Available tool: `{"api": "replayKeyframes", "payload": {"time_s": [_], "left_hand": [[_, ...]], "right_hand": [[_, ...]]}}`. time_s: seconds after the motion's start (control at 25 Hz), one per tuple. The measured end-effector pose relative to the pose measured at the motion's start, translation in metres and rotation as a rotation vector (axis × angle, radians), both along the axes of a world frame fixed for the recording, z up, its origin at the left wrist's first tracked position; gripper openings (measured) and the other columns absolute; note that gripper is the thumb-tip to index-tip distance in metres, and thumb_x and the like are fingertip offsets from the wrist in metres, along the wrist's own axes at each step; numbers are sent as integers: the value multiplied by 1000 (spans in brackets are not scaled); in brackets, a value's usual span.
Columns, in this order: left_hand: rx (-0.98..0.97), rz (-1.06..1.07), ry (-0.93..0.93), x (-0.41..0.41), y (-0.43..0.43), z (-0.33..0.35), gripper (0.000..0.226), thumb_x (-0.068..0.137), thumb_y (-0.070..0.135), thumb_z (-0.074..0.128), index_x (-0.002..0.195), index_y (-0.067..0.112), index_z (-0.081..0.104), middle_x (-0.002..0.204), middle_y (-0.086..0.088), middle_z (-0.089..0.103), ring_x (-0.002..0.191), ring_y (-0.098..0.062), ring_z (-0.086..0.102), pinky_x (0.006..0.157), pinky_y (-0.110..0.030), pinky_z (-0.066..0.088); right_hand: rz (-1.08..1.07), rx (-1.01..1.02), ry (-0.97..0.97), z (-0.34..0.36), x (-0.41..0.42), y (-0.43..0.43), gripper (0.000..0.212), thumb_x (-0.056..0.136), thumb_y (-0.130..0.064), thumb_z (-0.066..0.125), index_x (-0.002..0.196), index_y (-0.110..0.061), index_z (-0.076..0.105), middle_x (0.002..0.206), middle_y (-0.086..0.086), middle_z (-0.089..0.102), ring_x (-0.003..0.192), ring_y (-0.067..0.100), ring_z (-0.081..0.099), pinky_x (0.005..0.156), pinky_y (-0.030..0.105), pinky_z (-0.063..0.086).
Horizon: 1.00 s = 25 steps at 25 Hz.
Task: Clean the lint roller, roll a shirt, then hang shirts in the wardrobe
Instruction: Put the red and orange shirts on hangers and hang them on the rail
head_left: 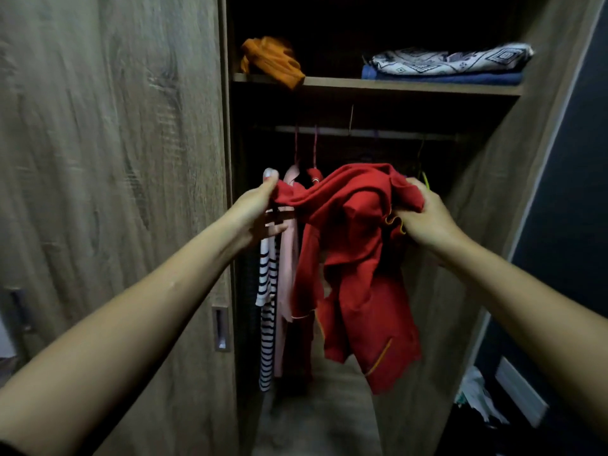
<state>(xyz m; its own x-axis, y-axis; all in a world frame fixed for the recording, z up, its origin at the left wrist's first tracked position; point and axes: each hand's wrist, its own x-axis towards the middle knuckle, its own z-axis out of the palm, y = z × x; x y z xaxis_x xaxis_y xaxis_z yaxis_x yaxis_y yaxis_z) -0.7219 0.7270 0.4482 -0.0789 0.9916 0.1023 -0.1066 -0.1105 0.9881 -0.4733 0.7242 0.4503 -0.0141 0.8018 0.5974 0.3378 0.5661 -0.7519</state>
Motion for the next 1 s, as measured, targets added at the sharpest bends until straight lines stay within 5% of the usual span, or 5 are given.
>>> {"api": "replayKeyframes", "payload": {"time_s": [0.24,0.56,0.72,0.84,1.0], "left_hand": [[-86,-206,195,42,0,-89,64,91,61,26,136,19,42,136,5,49,121,-16,49,83,-30,42],[68,-448,368,59,0,-104,41,88,31,61,126,18,49,124,2,59,110,-9,56,95,-19,43],[100,-550,496,37,-5,-102,69,84,21,67,136,30,24,114,25,45,101,15,47,82,-4,43],[147,-557,692,25,-2,-98,83,75,-6,66,139,21,20,117,8,45,100,-2,52,78,-10,47],[343,-218,443,2,15,-75,36,78,4,57,110,13,42,89,2,53,70,9,53,72,-13,43]], "right_hand": [[-65,113,28,49,-13,7,27,79,-4,56,80,-31,59,75,-9,62,68,6,55,64,26,45],[-182,186,45,77,7,16,18,77,-17,61,74,-34,57,73,-12,60,67,-1,53,66,20,46],[-347,182,126,75,28,27,15,79,-18,60,82,-31,54,92,-6,61,83,8,56,66,16,43],[-424,157,115,72,33,34,25,79,-21,58,102,-28,56,100,-2,61,92,11,57,76,22,47],[-519,71,-106,62,35,29,34,82,-22,55,116,-22,57,114,10,63,110,30,57,92,37,45]]}}
